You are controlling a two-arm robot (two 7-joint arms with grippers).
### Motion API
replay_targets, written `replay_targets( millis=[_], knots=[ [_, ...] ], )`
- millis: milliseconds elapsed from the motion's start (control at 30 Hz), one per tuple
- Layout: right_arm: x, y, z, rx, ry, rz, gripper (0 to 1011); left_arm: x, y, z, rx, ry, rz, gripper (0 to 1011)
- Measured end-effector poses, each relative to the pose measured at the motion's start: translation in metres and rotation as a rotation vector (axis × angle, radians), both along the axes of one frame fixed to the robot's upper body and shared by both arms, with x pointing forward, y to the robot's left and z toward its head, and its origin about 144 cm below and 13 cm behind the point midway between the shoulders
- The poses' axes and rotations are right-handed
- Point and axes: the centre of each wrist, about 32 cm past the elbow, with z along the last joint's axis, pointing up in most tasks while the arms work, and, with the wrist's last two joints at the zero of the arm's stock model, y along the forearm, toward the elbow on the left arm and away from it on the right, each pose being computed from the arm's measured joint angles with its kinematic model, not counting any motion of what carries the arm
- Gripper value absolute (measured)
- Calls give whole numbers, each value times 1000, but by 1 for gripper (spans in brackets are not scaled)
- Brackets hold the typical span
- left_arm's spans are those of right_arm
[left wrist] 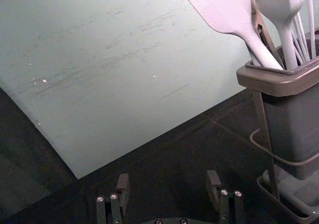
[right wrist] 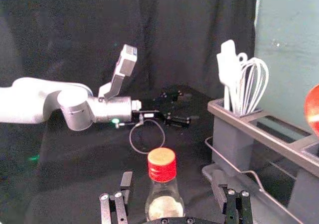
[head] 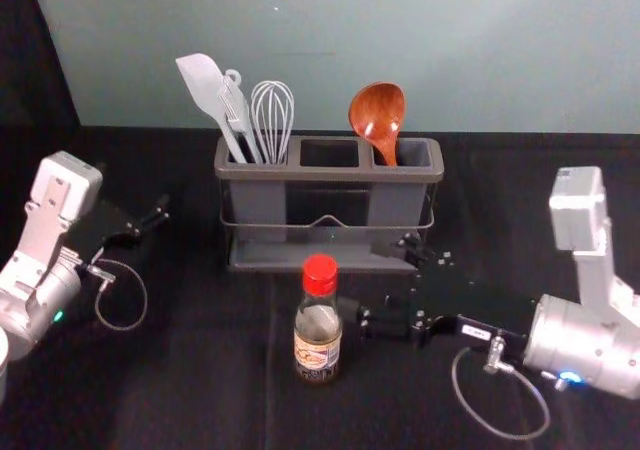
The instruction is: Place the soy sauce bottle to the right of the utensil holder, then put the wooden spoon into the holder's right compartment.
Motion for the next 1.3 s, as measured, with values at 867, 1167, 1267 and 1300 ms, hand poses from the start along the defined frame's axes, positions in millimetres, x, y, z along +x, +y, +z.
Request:
replay_targets(
  millis=[867,1167,1267,1300],
  knots=[
    [25,40,-3,-26,-21,10,1003,0,0,0,0,0,0,1005],
    [28,49,-5,-35,-45,23,1002,0,0,0,0,0,0,1005],
    [28,49,-6,-37,-45,24,1003,0,0,0,0,0,0,1005],
    [28,49,-6,-37,-45,24,1003,0,0,0,0,0,0,1005]
  ],
)
